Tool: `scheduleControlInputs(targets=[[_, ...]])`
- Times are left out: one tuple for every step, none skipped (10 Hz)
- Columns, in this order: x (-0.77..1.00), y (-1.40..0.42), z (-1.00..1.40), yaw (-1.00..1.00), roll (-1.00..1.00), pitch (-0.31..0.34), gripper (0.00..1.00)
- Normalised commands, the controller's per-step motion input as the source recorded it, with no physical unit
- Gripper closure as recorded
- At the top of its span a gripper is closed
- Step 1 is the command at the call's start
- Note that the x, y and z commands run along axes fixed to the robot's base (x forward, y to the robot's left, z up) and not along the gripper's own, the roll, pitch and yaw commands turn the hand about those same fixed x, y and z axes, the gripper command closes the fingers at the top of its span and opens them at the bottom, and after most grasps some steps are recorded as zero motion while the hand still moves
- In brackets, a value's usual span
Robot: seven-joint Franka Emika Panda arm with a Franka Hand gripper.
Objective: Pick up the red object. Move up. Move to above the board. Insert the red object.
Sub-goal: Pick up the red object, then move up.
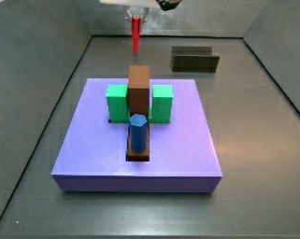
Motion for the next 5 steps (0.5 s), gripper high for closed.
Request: scheduleControlInputs(targets=[[0.00,0.00,0.00,0.00,0.00,0.000,1.00],[0.00,0.00,0.00,0.00,0.00,0.000,1.00],[0.00,0.00,0.00,0.00,0.00,0.000,1.00],[0.00,0.00,0.00,0.00,0.00,0.000,1.00],[0.00,0.00,0.83,0.00,0.00,0.000,1.00]])
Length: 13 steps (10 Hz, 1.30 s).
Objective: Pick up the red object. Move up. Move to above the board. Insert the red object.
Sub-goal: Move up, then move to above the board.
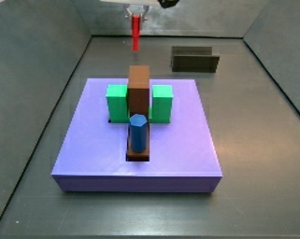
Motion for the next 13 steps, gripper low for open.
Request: scheduleControlInputs(targets=[[-0.01,-0.02,0.78,0.02,0.00,0.027,1.00],[-0.03,-0.01,0.53,0.01,0.02,0.053,1.00],[0.01,0.00,0.24,0.01,0.05,0.035,1.00],[0.00,0.00,1.40,0.00,0.00,0.000,1.00],[-0.02,0.00,1.40,0.00,-0.01,0.025,1.00],[-0.06,0.00,1.40,0.00,0.01,0.021,1.00],[0.00,0.00,1.40,0.00,0.01,0.010,1.00],[0.04,0.01,1.40,0.00,0.00,0.045,1.00],[0.03,0.00,0.58,0.00,0.00,0.086,1.00],[0.03,0.00,0.31,0.00,0.01,0.074,1.00],[0.13,-1.40,0.16,0.15,-0.07,0.127,1.00],[0.13,-1.40,0.16,0.14,-0.06,0.128,1.00],[0.13,-1.40,0.17,0.09,-0.01,0.095,1.00]])
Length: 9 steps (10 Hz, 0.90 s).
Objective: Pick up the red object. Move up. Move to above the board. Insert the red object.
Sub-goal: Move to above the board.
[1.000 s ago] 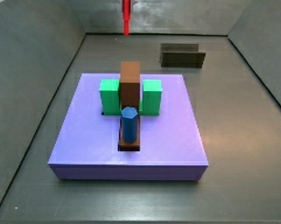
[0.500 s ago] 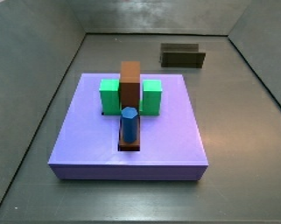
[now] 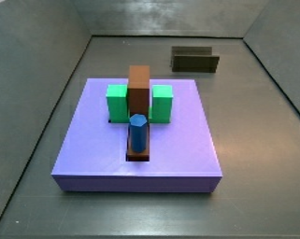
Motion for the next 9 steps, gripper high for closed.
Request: scheduleControlInputs(targets=[[0.13,-1.40,0.17,0.05,-0.04,0.066,1.00],[0.13,-1.40,0.18,0.03,0.00,0.064,1.00],[0.13,-1.40,0.18,0.03,0.00,0.070,1.00],[0.15,-1.40,0.19,0.01,-0.02,0.085,1.00],[0.16,-1.40,0.19,0.01,-0.02,0.092,1.00],[0.18,-1.40,0.19,0.01,0.01,0.119,1.00],[0.20,-1.40,0.19,0.01,0.00,0.132,1.00],[0.24,-1.40,0.21,0.01,0.01,0.159,1.00],[0.15,-0.58,0.10,0.01,0.02,0.171,1.00]])
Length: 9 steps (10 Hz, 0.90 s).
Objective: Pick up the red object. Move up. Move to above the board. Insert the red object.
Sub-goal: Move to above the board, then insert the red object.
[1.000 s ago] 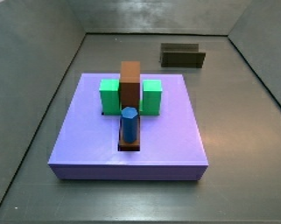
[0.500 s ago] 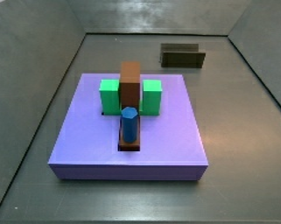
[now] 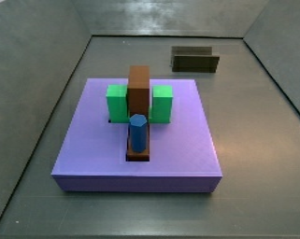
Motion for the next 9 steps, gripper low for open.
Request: scheduleControlInputs(targets=[[0.11,-0.27,0.06,0.01,0.01,0.145,1.00],[0.08,-0.18,0.04,0.01,0.01,0.114,1.00],[0.00,0.03,0.00,0.00,0.00,0.000,1.00],[-0.07,0.11,-0.03,0.00,0.03,0.000,1.00],[-0.07,0.17,-0.13,-0.03,0.00,0.000,1.00],[-0.07,0.19,-0.17,-0.01,0.00,0.000,1.00],[-0.07,0.19,-0.18,0.00,0.01,0.000,1.00],[-0.02,0.13,-0.13,0.00,0.00,0.000,1.00],[0.00,0.05,-0.08,0.00,0.00,0.000,1.00]])
